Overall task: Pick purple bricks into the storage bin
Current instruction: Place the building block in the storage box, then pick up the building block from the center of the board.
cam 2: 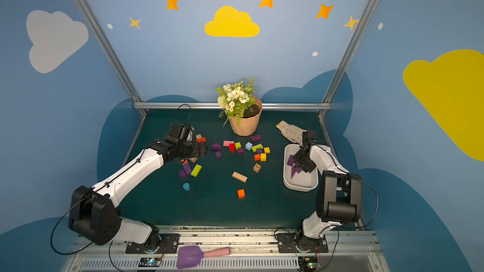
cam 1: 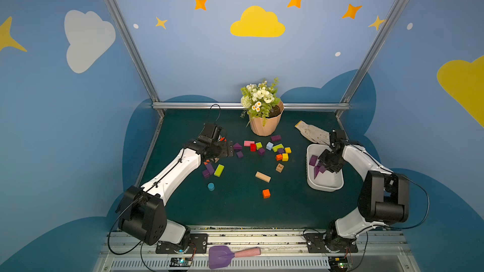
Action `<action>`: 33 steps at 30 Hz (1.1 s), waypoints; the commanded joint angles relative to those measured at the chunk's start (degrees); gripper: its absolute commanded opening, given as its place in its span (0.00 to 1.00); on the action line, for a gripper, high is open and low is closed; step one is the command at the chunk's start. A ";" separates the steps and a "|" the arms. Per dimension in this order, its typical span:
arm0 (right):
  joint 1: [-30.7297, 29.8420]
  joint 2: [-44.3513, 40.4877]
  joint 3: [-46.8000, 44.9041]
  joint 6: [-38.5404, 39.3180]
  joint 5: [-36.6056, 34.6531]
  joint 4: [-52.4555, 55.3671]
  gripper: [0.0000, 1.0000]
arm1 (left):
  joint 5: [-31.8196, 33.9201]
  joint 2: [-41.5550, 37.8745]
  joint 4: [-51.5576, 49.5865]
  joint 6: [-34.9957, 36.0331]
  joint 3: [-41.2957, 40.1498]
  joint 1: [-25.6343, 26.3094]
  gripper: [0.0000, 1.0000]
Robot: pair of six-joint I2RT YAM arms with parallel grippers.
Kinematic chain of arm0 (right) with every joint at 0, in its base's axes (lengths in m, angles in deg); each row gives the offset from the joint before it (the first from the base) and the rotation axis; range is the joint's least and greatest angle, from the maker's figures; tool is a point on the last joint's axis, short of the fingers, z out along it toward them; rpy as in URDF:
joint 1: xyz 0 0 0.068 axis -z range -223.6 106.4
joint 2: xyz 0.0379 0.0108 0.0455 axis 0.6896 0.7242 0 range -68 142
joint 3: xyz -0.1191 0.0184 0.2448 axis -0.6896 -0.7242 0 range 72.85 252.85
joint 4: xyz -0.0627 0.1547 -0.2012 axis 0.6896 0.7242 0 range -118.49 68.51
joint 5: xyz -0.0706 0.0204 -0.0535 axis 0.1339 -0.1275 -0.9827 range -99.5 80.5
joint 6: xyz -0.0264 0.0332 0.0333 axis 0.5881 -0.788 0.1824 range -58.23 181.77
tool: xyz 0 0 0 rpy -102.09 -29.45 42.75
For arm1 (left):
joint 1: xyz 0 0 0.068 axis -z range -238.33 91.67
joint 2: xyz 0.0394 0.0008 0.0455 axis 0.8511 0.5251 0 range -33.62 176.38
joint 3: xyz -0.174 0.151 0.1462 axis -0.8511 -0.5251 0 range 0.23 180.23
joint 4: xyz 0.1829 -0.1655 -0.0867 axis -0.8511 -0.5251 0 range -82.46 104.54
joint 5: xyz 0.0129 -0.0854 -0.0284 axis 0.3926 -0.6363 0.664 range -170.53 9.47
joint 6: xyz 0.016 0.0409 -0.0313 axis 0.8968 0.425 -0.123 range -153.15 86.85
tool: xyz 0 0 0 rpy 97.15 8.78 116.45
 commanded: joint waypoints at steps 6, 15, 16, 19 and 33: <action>0.90 6.05 5.83 3.30 0.18 -0.20 0.38 | -0.21 0.79 0.26 1.01 0.32 -0.28 1.00; 0.91 6.48 7.36 4.77 0.03 0.89 0.46 | -0.38 1.26 0.00 1.11 0.64 -0.25 1.00; 0.91 6.24 7.57 5.12 0.01 1.12 0.47 | -0.39 1.21 0.00 1.02 0.63 -0.24 1.00; 0.83 5.36 8.02 6.22 0.60 1.67 0.50 | -0.47 1.26 0.09 1.14 0.58 -0.29 1.00; -0.78 -0.48 11.20 16.08 10.46 8.08 0.57 | -1.52 1.72 0.31 0.99 0.76 -0.24 1.00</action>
